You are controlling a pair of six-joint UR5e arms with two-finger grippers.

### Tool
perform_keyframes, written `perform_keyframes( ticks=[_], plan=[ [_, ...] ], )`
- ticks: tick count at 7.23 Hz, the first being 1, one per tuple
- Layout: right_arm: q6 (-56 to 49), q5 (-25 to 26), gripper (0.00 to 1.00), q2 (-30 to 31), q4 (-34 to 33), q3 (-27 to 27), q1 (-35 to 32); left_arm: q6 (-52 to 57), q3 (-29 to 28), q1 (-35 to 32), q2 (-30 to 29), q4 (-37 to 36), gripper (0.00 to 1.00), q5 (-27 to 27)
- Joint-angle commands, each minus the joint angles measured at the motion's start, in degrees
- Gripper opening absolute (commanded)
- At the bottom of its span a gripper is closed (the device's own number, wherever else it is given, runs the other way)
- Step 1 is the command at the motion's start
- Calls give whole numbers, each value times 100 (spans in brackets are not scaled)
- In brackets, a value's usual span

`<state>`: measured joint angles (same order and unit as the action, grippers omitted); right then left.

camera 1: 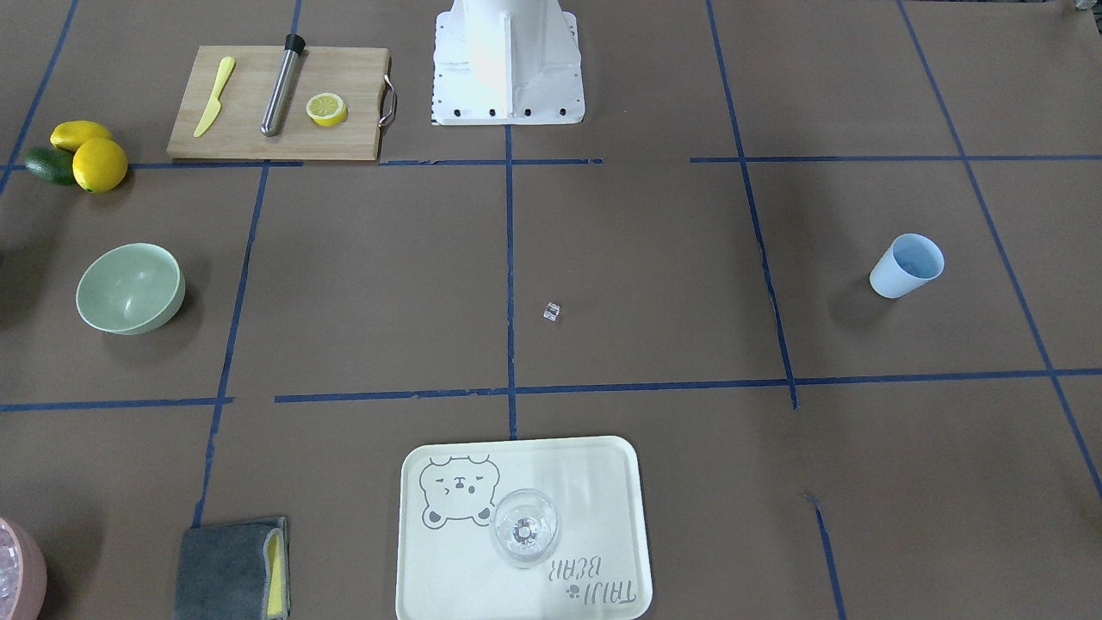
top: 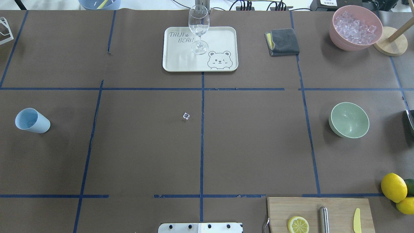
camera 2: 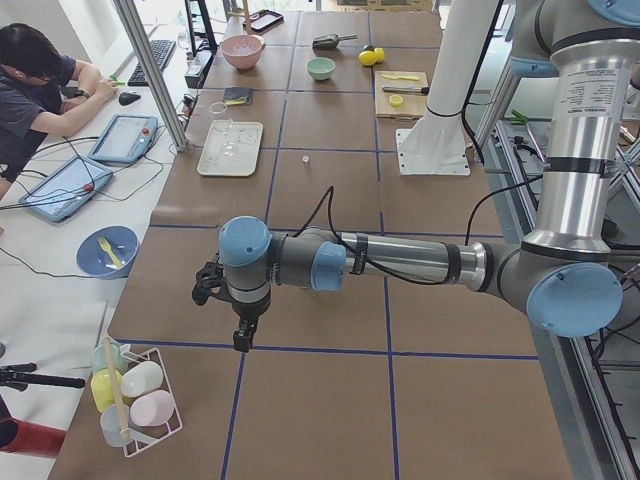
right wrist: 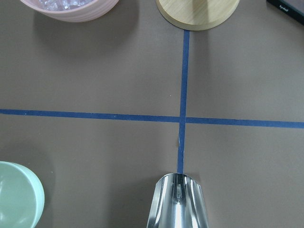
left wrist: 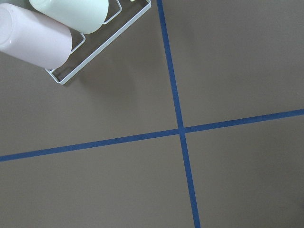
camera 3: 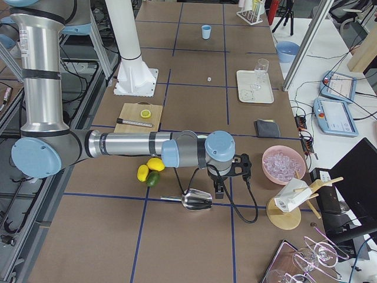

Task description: Pour ice into bowl

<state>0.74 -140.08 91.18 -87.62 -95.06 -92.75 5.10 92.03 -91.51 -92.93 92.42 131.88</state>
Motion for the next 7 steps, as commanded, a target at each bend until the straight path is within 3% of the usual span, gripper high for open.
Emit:
perform_keyframes(
  ticks=[1,5,7],
  plan=[
    [32,15,100,14,0,-83,-15,-9,17,2,-6,13,100,-5],
    [172,-55,100,-110,-9,-145,291,-70,96,37,-32,425,100,4],
    [521,-20,100,-162,296,-65,1061,-70,105,46,-59,592,100,4]
  ],
)
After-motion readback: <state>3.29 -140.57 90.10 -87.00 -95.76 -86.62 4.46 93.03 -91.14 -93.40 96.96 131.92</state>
